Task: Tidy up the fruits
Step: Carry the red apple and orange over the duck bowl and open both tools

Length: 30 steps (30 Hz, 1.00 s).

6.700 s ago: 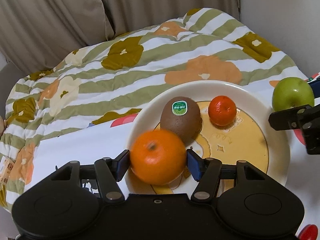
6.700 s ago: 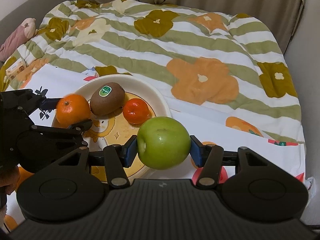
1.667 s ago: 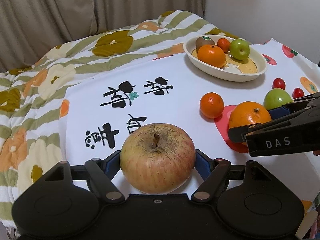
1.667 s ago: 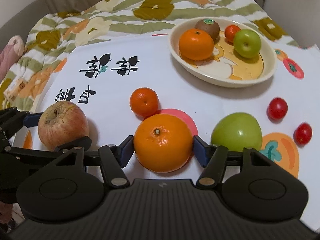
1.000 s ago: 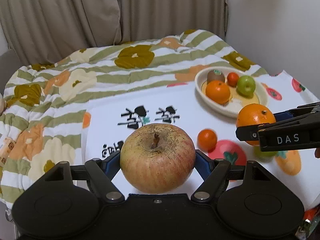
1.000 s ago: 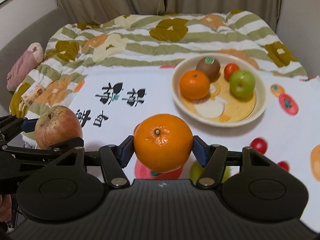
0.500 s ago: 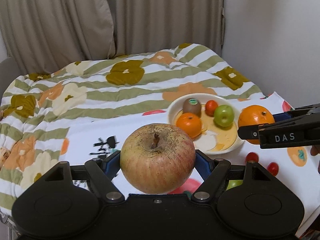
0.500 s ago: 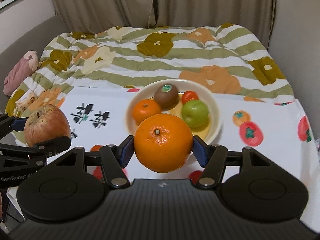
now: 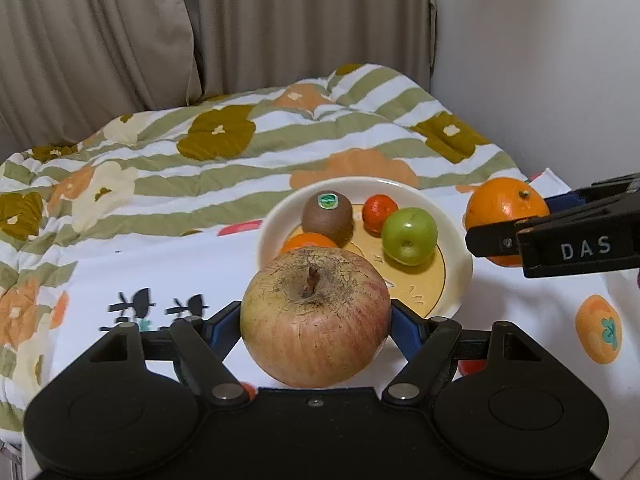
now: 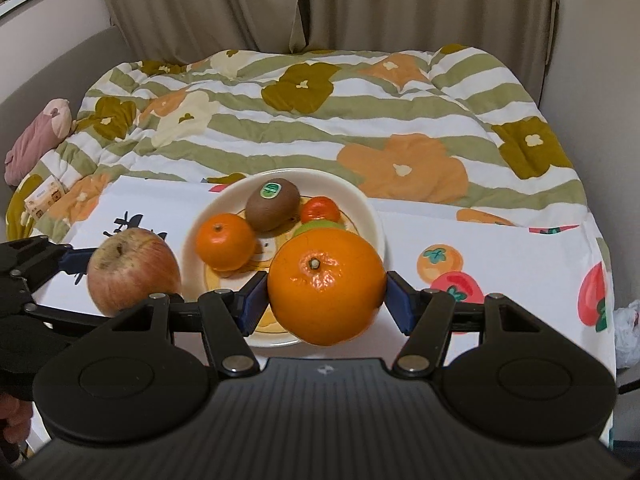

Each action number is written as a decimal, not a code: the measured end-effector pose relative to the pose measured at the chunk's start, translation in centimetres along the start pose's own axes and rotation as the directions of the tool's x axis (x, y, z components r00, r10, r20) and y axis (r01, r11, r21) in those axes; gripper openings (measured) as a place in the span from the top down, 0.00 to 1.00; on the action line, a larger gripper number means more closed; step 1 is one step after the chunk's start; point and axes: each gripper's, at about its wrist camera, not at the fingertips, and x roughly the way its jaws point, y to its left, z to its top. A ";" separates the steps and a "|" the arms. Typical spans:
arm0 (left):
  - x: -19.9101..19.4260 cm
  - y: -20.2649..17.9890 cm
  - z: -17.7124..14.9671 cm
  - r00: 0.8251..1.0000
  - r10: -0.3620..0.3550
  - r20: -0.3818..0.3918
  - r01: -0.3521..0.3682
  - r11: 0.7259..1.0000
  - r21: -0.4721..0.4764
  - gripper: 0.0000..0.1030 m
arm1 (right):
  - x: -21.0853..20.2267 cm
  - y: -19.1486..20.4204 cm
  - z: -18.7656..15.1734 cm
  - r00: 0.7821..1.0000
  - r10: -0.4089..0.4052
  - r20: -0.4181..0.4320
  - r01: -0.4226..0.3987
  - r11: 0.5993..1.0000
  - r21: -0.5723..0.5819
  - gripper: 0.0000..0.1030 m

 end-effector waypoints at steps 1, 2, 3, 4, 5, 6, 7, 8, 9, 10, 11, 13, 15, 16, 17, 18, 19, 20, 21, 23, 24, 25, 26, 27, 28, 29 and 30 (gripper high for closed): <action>0.5 -0.4 0.1 1.000 0.000 -0.007 0.000 1.000 0.001 0.23 | 0.2 -0.3 0.1 1.000 0.003 -0.002 -0.003 1.000 -0.001 0.25; 0.9 -0.7 0.2 1.000 0.001 -0.012 -0.001 1.000 0.003 0.23 | 0.5 -0.6 0.1 1.000 0.006 -0.004 -0.006 1.000 -0.005 0.25; 1.4 -1.1 0.3 1.000 0.003 -0.019 -0.003 1.000 0.008 0.23 | 0.7 -0.9 0.2 1.000 0.008 -0.006 -0.008 1.000 -0.009 0.25; 1.9 -1.4 0.4 1.000 0.005 -0.026 -0.004 1.000 0.014 0.23 | 0.9 -1.2 0.2 1.000 0.010 -0.009 -0.010 1.000 -0.013 0.25; 2.3 -1.7 0.4 1.000 0.006 -0.030 -0.006 1.000 0.017 0.23 | 1.2 -1.4 0.3 1.000 0.012 -0.011 -0.012 1.000 -0.015 0.25; 2.7 -2.0 0.6 0.999 0.008 -0.036 -0.007 1.000 0.022 0.23 | 1.4 -1.6 0.3 1.000 0.014 -0.015 -0.014 1.000 -0.017 0.25; 3.1 -2.3 0.7 0.999 0.008 -0.040 -0.007 1.000 0.026 0.23 | 1.6 -1.8 0.3 1.000 0.016 -0.018 -0.016 1.000 -0.018 0.25; 3.5 -2.5 0.8 0.999 0.011 -0.045 -0.010 0.999 0.031 0.23 | 1.7 -2.0 0.3 1.000 0.018 -0.021 -0.018 1.000 -0.019 0.25; 3.9 -2.8 1.0 0.999 0.016 -0.048 -0.014 0.999 0.039 0.23 | 1.9 -2.2 0.3 1.000 0.020 -0.024 -0.020 1.000 -0.019 0.25; 4.2 -3.1 1.1 0.999 0.021 -0.050 -0.018 0.999 0.045 0.23 | 2.0 -2.3 0.3 0.999 0.021 -0.027 -0.022 1.000 -0.018 0.25; 4.6 -3.3 1.3 0.998 0.025 -0.051 -0.022 0.998 0.051 0.23 | 2.2 -2.5 0.3 0.999 0.023 -0.029 -0.023 1.000 -0.016 0.25; 5.1 -3.8 1.4 0.998 0.033 -0.055 -0.029 0.997 0.067 0.23 | 2.4 -2.7 0.2 0.999 0.025 -0.033 -0.025 1.000 -0.017 0.25; 5.6 -4.0 1.4 0.997 0.047 -0.067 -0.042 0.996 0.079 0.22 | 2.5 -2.8 0.2 0.999 0.030 -0.037 -0.031 0.999 -0.019 0.25; 5.7 -4.2 1.5 0.996 0.052 -0.072 -0.046 0.995 0.084 0.22 | 2.6 -2.9 0.2 0.999 0.034 -0.039 -0.035 0.999 -0.020 0.25; 5.7 -4.4 1.4 0.996 0.058 -0.073 -0.051 0.994 0.092 0.21 | 2.6 -3.0 0.2 0.999 0.036 -0.039 -0.036 0.999 -0.021 0.25; 5.5 -4.5 1.4 0.996 0.059 -0.063 -0.052 0.993 0.104 0.20 | 2.6 -3.0 0.2 0.999 0.037 -0.039 -0.038 0.999 -0.021 0.25; 5.3 -4.7 1.3 0.996 0.063 -0.056 -0.057 0.992 0.111 0.14 | 2.6 -3.0 0.2 0.998 0.038 -0.040 -0.039 0.999 -0.020 0.25; 5.1 -4.8 1.3 0.997 0.067 -0.049 -0.061 0.991 0.116 0.11 | 2.6 -3.0 0.2 0.998 0.038 -0.039 -0.039 0.999 -0.020 0.25; 4.8 -4.8 1.2 0.997 0.065 -0.043 -0.060 0.991 0.118 0.09 | 2.7 -3.0 0.2 0.998 0.040 -0.039 -0.041 0.999 -0.020 0.25; 4.3 -4.7 1.0 0.998 0.055 -0.034 -0.052 0.993 0.105 0.07 | 2.7 -3.0 0.1 0.998 0.042 -0.040 -0.043 0.999 -0.025 0.25; 4.0 -4.5 1.0 0.998 0.053 -0.031 -0.050 0.994 0.096 0.07 | 2.7 -3.0 0.2 0.998 0.044 -0.041 -0.046 0.999 -0.027 0.25; 3.7 -4.2 0.9 0.998 0.054 -0.029 -0.051 0.995 0.088 0.07 | 2.7 -3.0 0.2 0.998 0.046 -0.042 -0.047 0.998 -0.030 0.25; 3.4 -4.0 0.9 0.998 0.060 -0.025 -0.057 0.995 0.081 0.07 | 2.7 -2.9 0.2 0.998 0.049 -0.044 -0.050 0.998 -0.032 0.25; 3.1 -3.9 0.9 0.998 0.066 -0.022 -0.064 0.995 0.075 0.07 | 2.7 -2.9 0.2 0.998 0.051 -0.045 -0.052 0.998 -0.033 0.25; 2.7 -3.6 0.9 0.997 0.072 -0.017 -0.071 0.995 0.066 0.06 | 2.8 -2.8 0.2 0.998 0.053 -0.045 -0.055 0.998 -0.036 0.25; 2.4 -3.5 0.9 0.997 0.075 -0.014 -0.074 0.996 0.058 0.06 | 2.7 -2.7 0.3 0.997 0.055 -0.044 -0.057 0.998 -0.038 0.25; 2.1 -3.3 0.8 0.997 0.076 -0.012 -0.075 0.996 0.048 0.06 | 2.7 -2.5 0.3 0.997 0.059 -0.044 -0.061 0.997 -0.043 0.25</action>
